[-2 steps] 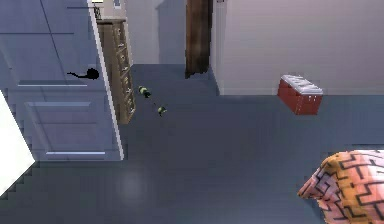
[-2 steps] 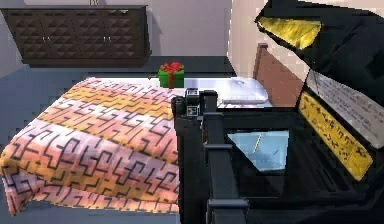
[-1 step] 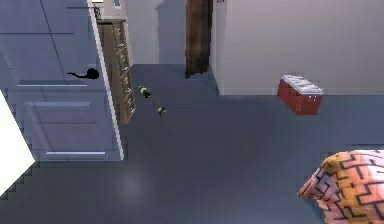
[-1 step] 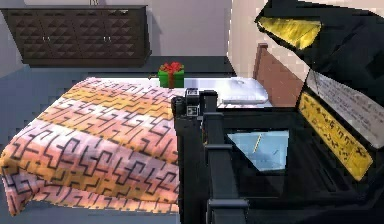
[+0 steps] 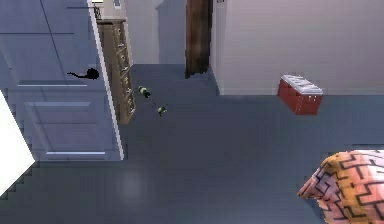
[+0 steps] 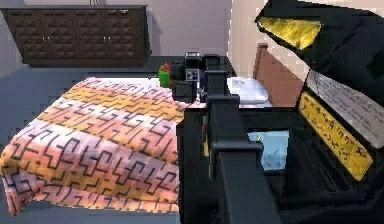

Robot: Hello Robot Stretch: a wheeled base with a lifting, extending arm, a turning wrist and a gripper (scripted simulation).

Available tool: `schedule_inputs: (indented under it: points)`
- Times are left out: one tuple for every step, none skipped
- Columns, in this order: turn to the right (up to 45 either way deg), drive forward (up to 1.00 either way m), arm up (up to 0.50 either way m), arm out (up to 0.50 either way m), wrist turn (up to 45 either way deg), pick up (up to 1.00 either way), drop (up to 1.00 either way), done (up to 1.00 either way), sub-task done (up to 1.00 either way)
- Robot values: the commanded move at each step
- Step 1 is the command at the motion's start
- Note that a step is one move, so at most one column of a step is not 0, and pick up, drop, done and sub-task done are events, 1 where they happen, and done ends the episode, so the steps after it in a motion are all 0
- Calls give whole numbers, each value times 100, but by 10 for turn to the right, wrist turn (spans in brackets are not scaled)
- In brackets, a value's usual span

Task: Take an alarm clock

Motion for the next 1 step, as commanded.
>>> schedule_inputs:
  points:
    - [0, 0, 0, 0, 0, 0, 0, 100, 0]
